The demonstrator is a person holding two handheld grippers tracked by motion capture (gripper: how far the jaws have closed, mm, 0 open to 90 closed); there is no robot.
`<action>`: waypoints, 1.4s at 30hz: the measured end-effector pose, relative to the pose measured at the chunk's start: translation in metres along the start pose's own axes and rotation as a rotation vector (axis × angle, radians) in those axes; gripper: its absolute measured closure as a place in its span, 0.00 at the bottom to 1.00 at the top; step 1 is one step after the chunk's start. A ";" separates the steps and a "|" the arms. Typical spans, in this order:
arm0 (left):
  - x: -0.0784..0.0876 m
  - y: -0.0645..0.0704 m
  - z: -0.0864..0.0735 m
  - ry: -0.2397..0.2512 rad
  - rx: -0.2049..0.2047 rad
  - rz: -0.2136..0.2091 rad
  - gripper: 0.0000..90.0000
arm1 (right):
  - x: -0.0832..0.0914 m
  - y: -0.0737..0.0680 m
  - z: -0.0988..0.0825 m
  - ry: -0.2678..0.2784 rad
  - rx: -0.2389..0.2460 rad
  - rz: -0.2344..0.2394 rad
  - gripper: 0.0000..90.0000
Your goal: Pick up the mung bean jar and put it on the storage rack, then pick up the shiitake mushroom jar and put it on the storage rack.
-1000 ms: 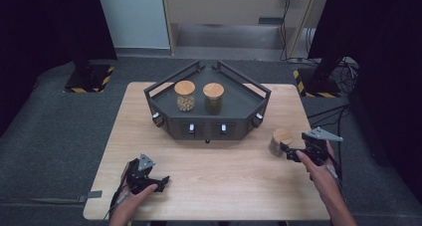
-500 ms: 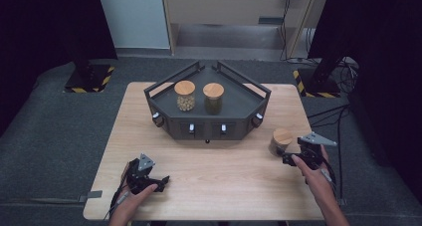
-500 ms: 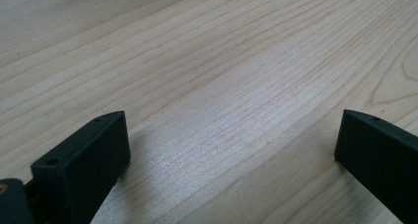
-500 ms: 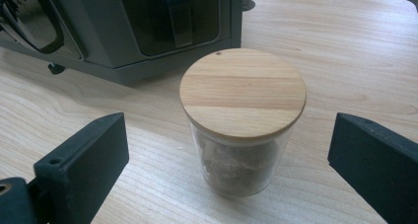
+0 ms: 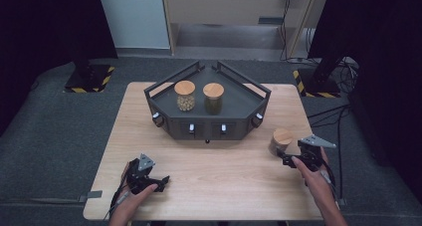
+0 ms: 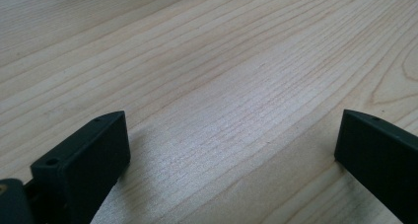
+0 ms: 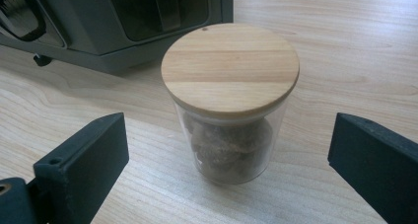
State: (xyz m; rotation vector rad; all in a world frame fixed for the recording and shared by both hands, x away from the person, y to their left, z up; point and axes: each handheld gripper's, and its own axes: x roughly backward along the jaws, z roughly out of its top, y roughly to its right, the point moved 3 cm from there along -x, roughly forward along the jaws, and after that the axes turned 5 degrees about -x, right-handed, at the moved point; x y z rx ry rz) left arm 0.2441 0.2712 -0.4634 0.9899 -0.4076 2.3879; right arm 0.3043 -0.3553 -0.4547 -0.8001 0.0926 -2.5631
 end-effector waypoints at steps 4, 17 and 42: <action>0.000 0.000 0.000 0.000 0.000 0.000 0.00 | -0.003 0.001 -0.003 -0.001 -0.009 -0.003 0.02; 0.000 0.000 0.000 0.000 0.000 0.000 0.00 | -0.011 -0.002 -0.007 -0.006 -0.014 0.006 0.02; 0.000 0.000 0.000 0.000 0.000 0.001 0.00 | -0.021 0.005 -0.013 0.045 -0.034 -0.009 0.02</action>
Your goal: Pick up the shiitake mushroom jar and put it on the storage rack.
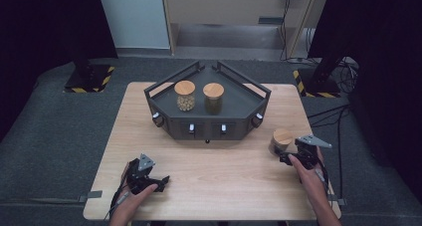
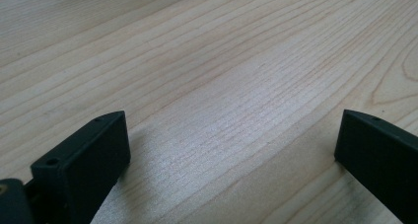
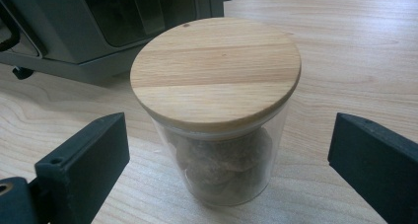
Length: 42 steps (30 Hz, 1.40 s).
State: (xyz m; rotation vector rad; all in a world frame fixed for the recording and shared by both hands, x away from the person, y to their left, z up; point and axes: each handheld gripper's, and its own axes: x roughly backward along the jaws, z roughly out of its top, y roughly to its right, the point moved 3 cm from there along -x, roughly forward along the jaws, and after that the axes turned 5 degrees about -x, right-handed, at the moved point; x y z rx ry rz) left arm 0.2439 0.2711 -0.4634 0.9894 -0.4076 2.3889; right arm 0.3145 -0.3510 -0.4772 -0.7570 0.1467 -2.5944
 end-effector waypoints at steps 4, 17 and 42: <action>0.000 0.000 0.000 0.000 0.000 0.000 0.00 | -0.001 0.000 -0.001 0.010 -0.003 0.001 0.03; 0.000 0.000 0.000 0.000 0.000 0.000 0.00 | -0.009 -0.003 0.003 0.020 0.006 0.005 0.04; 0.000 0.000 0.000 0.001 0.003 0.000 0.00 | -0.020 -0.023 0.002 0.061 0.013 -0.070 0.26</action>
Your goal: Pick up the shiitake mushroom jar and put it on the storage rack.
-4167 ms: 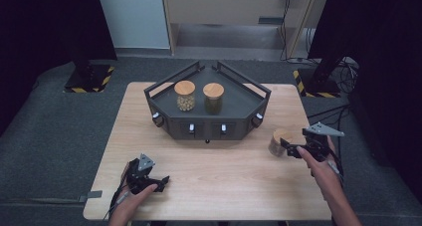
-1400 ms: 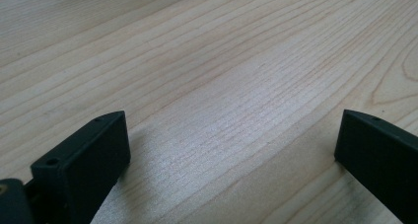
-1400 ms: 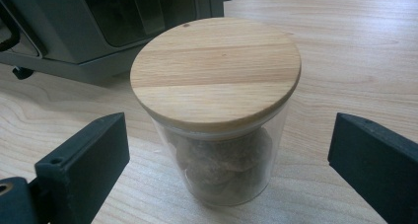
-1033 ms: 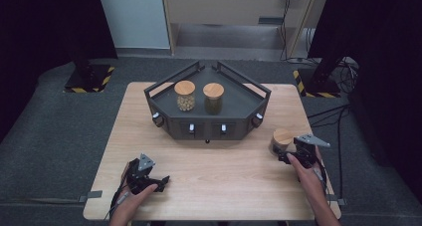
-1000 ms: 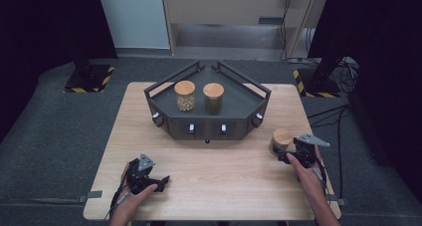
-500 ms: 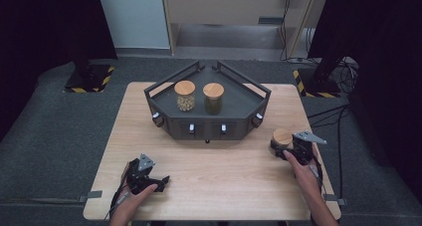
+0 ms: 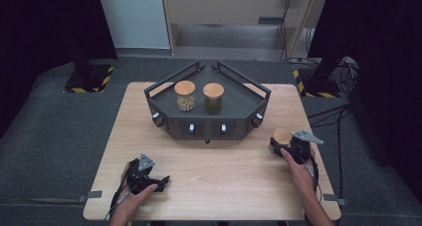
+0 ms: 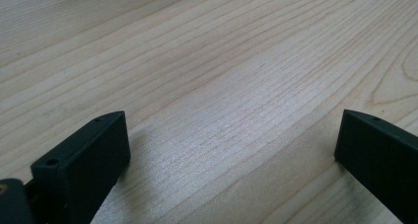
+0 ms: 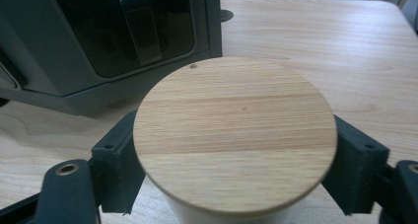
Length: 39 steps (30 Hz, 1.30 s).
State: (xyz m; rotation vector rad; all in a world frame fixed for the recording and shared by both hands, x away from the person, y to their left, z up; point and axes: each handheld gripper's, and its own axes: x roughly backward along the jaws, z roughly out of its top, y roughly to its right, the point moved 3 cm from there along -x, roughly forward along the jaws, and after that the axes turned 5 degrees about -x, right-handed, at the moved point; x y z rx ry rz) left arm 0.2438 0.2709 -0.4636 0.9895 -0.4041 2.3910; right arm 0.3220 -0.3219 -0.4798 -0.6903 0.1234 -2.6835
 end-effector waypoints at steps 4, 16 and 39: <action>0.000 0.000 0.000 0.000 0.000 0.000 0.00 | 0.003 -0.003 0.002 -0.001 0.011 -0.016 0.28; 0.000 0.000 0.000 0.000 0.000 0.000 0.00 | 0.023 -0.008 0.018 0.010 0.060 0.007 0.28; 0.000 0.000 0.000 0.000 0.000 0.000 0.00 | 0.052 -0.022 0.043 0.005 0.113 0.066 0.28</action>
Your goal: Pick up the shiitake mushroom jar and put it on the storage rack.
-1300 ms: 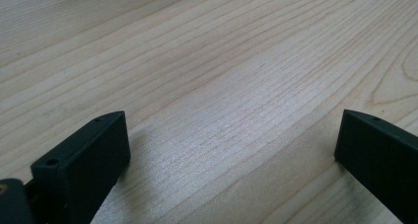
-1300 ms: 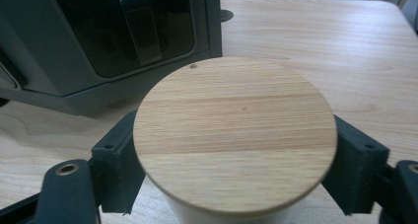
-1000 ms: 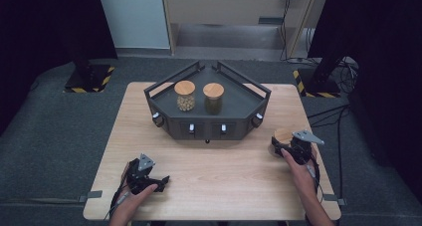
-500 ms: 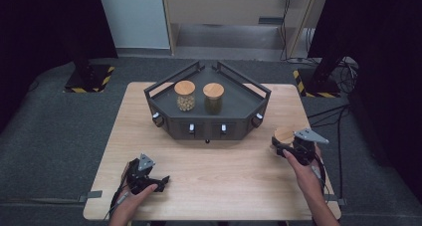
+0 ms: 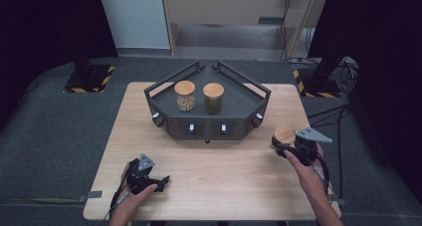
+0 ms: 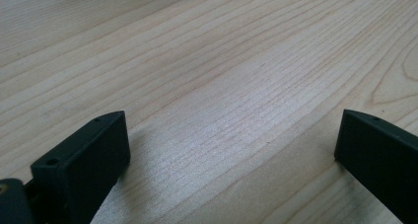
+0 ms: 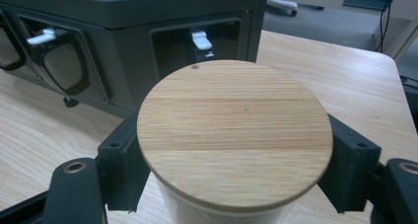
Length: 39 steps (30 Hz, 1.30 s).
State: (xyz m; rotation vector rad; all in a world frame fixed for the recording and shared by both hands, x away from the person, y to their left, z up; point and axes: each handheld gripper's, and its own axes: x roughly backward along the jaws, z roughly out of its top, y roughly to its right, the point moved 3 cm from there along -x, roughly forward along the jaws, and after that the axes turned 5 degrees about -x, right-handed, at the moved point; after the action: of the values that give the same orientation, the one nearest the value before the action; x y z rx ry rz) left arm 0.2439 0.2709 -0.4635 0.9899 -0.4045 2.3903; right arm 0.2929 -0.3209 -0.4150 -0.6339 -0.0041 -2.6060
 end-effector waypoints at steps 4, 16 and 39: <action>0.000 0.000 0.000 0.000 0.000 0.000 0.00 | 0.003 -0.003 0.008 0.005 0.012 0.011 0.28; 0.000 0.000 0.000 -0.001 -0.001 -0.001 0.00 | 0.008 -0.011 0.024 0.010 0.010 0.021 0.28; -0.001 -0.001 0.000 0.002 -0.005 -0.006 0.00 | 0.001 -0.032 0.067 0.022 0.058 0.028 0.28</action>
State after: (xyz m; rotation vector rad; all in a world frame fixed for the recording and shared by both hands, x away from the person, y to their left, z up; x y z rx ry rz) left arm 0.2453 0.2716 -0.4637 0.9856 -0.4060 2.3840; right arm 0.3078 -0.2853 -0.3512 -0.5799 -0.0637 -2.5760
